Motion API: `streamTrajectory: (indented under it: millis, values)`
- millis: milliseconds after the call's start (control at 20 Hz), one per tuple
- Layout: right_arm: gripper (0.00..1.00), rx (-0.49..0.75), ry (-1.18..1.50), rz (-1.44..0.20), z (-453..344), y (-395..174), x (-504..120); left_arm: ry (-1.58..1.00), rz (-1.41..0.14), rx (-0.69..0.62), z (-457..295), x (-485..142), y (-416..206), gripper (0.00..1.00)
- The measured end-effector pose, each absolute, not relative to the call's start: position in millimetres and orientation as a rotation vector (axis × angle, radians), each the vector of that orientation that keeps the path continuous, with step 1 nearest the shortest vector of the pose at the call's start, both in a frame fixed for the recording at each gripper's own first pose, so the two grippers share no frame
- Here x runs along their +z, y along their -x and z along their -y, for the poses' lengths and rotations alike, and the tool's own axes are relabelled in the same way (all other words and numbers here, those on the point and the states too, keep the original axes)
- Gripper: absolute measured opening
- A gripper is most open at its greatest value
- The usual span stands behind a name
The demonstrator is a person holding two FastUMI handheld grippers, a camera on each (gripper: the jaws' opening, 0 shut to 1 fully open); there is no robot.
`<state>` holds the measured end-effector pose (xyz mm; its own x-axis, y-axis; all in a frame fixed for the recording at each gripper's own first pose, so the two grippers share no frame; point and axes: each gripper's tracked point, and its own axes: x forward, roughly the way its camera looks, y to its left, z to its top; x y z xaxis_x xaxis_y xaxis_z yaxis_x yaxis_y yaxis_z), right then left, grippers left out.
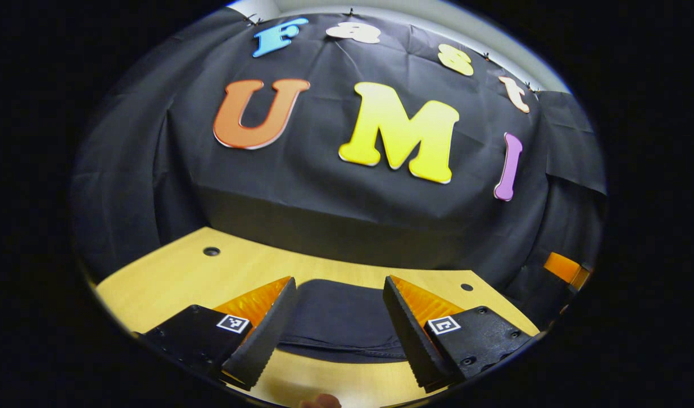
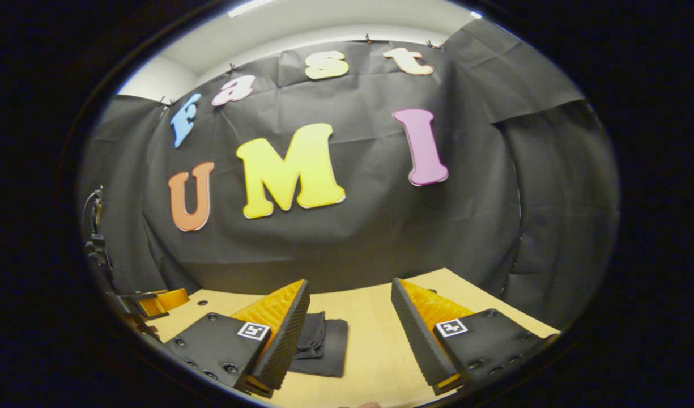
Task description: Grasp the waist and the cuffs of the jeans and fold them to make the two legs overlap; first hold the waist and fold one-third of the jeans toward the cuffs, then hold the cuffs and fold the remaining one-third in the same direction to finish folding.
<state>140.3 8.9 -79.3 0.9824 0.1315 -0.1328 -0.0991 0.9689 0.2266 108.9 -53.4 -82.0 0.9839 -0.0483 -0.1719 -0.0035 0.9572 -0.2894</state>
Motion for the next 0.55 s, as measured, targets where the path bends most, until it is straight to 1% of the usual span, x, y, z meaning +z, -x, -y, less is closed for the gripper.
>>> streamTrajectory:
  millis: [200, 300, 550]
  values:
    - [0.90, 0.159, -0.166, -0.137, -46, -112, -61, 0.264, -0.115, -0.027, 15, -49, -63, 0.98]
    - [0.90, 0.154, -0.117, -0.111, -55, -97, -50, 0.225, -0.113, -0.008, 3, -44, -45, 0.98]
    - [0.90, 0.145, -0.006, -0.050, -75, -58, -39, 0.174, -0.099, -0.030, -14, -41, -10, 0.98]
